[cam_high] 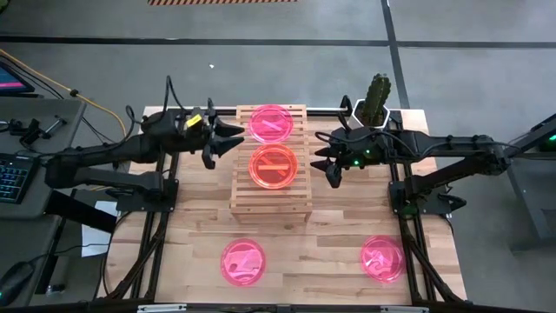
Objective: Place and stack plates onto a shelf
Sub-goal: Stack the pink plate on top of the other pink plate on the shelf
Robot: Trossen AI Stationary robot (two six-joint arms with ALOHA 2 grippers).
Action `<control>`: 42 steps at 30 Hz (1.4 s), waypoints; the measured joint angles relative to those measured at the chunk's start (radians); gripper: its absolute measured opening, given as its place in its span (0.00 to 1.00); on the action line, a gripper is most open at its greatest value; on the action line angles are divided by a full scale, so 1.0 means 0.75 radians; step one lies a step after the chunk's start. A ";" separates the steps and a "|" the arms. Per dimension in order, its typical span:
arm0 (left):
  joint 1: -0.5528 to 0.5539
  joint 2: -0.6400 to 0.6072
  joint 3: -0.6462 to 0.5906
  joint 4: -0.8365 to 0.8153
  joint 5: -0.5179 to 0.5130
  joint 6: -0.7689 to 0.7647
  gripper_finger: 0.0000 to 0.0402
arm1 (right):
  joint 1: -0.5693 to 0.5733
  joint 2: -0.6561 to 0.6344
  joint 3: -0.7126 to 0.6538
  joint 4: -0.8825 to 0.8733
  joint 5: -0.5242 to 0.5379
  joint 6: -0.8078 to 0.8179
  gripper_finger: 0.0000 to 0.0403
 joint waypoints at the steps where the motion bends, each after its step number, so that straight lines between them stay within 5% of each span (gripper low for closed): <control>1: -0.001 -0.006 -0.010 0.013 -0.010 -0.009 0.40 | 0.000 0.000 0.000 0.000 0.000 0.000 0.47; 4: -0.002 -0.015 -0.019 0.017 -0.018 -0.016 0.40 | -0.001 -0.013 0.000 -0.020 -0.064 0.002 0.47; 9: -0.002 -0.020 -0.019 0.012 -0.015 -0.016 0.40 | 0.034 -0.072 0.001 -0.299 -0.361 0.239 0.47; 15: -0.002 -0.016 -0.019 0.002 -0.018 0.010 0.40 | 0.251 -0.062 -0.111 -0.781 -0.385 0.521 0.47; 22: -0.002 -0.016 -0.019 0.002 -0.018 0.020 0.40 | 0.565 -0.061 -0.556 -0.589 -0.826 0.765 0.47; 31: -0.001 -0.016 -0.019 0.001 -0.049 0.021 0.40 | 0.654 -0.061 -0.844 -0.392 -0.752 0.988 0.47; 42: 0.001 -0.016 -0.019 0.001 -0.051 0.021 0.40 | 0.656 -0.061 -0.985 -0.200 -0.713 1.082 0.47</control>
